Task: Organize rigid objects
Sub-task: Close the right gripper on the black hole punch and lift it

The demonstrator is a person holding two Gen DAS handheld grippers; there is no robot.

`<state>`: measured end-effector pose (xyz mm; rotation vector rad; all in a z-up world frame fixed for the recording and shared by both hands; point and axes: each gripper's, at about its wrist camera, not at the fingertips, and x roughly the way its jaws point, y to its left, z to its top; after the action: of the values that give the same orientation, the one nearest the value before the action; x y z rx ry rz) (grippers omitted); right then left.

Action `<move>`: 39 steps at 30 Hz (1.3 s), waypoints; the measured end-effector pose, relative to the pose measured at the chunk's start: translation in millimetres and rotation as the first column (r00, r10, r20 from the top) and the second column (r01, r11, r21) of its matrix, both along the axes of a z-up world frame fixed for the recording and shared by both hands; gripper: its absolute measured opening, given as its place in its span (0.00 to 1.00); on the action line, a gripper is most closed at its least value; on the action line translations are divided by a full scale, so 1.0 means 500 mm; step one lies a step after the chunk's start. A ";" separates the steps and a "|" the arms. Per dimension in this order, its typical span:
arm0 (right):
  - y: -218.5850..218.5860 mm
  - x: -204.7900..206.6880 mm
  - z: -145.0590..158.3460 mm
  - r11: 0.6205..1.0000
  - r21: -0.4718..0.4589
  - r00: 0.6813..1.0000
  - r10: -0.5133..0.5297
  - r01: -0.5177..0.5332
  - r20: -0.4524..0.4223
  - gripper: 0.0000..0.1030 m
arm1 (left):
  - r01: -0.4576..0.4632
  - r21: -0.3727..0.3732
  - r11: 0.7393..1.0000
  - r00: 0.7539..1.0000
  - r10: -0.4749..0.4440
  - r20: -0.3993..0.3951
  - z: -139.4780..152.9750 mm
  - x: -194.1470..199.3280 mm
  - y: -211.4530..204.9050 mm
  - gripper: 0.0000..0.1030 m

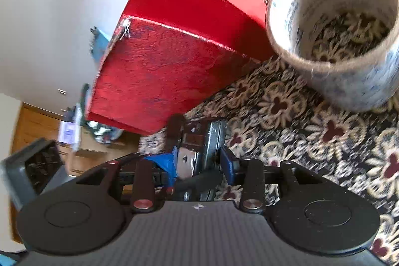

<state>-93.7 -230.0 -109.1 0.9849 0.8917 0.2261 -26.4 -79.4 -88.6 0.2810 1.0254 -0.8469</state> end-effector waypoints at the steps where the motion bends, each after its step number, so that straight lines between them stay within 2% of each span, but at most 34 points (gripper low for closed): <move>1: -0.002 0.000 0.000 1.000 0.011 1.000 -0.005 0.005 0.006 0.23 | -0.015 -0.012 1.000 1.000 0.015 -0.010 0.002 0.008 0.010 0.53; 3: -0.014 -0.003 -0.001 0.998 0.057 1.000 -0.022 0.020 0.021 0.22 | -0.032 -0.039 0.999 0.999 0.031 -0.040 0.007 0.022 0.031 0.53; 4: -0.020 -0.003 -0.002 0.993 0.112 0.999 -0.028 0.023 0.045 0.19 | -0.040 -0.050 0.998 0.998 0.038 -0.052 0.008 0.027 0.037 0.53; 5: -0.022 0.003 -0.008 0.979 0.205 0.998 -0.008 -0.004 0.062 0.18 | -0.049 -0.061 0.997 0.997 0.045 -0.062 0.010 0.032 0.044 0.53; 6: -0.012 0.010 -0.006 0.975 0.221 0.998 0.006 -0.020 0.066 0.17 | -0.053 -0.066 0.996 0.996 0.048 -0.068 0.010 0.035 0.049 0.52; 8: 0.015 0.026 0.011 0.997 0.044 0.997 0.055 -0.057 0.059 0.15 | -0.033 -0.101 0.994 0.995 0.022 -0.100 0.013 0.036 0.055 0.53; 9: 0.026 0.030 0.015 0.998 -0.007 0.995 0.068 -0.068 0.072 0.16 | -0.015 -0.125 0.992 0.991 -0.001 -0.131 0.014 0.035 0.055 0.54; 10: 0.026 0.030 0.013 0.998 0.001 0.996 0.061 -0.061 0.068 0.18 | -0.002 -0.127 0.992 0.991 -0.015 -0.133 0.012 0.028 0.046 0.55; 12: 0.017 0.024 0.016 0.999 0.013 0.997 0.031 -0.032 0.068 0.18 | 0.033 -0.066 0.997 0.998 -0.037 -0.049 0.015 0.004 0.029 0.55; 14: 0.003 0.014 0.032 1.000 -0.019 0.997 -0.002 0.004 0.079 0.20 | 0.063 -0.030 0.998 0.998 -0.062 0.002 0.016 -0.011 0.025 0.55; 18: -0.029 -0.019 0.063 0.995 -0.084 0.997 -0.042 0.047 0.060 0.21 | 0.071 -0.028 0.997 0.997 -0.071 0.011 0.020 -0.014 0.038 0.55; 22: -0.035 -0.052 0.061 0.987 -0.163 1.000 -0.009 0.007 -0.008 0.21 | 0.074 -0.034 0.997 0.997 -0.074 0.009 0.021 -0.011 0.059 0.56; 25: -0.033 -0.064 0.036 0.990 -0.139 0.999 -0.012 0.006 -0.041 0.21 | 0.076 -0.043 0.996 0.997 -0.076 0.000 0.018 -0.009 0.055 0.55; 30: -0.046 -0.063 0.000 0.998 -0.048 0.998 -0.050 0.048 -0.043 0.21 | 0.077 -0.106 0.991 0.993 -0.086 -0.078 0.022 0.011 0.069 0.55; 33: -0.047 -0.049 -0.012 0.998 0.031 0.997 -0.054 0.056 -0.050 0.21 | 0.053 -0.176 0.983 0.982 -0.083 -0.172 0.022 0.033 0.091 0.55; 36: -0.018 -0.030 0.001 1.000 0.002 0.999 -0.022 0.022 -0.035 0.18 | 0.027 -0.212 0.977 0.969 -0.077 -0.233 0.020 0.057 0.107 0.55; 39: -0.012 -0.022 0.002 1.000 -0.006 0.997 -0.027 0.026 -0.070 0.14 | 0.031 -0.202 0.979 0.973 -0.076 -0.219 0.025 0.052 0.112 0.56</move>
<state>-104.6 -236.1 -108.2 1.0045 0.9420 0.1679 -0.5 -23.5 -76.3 0.0435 1.1388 -1.0397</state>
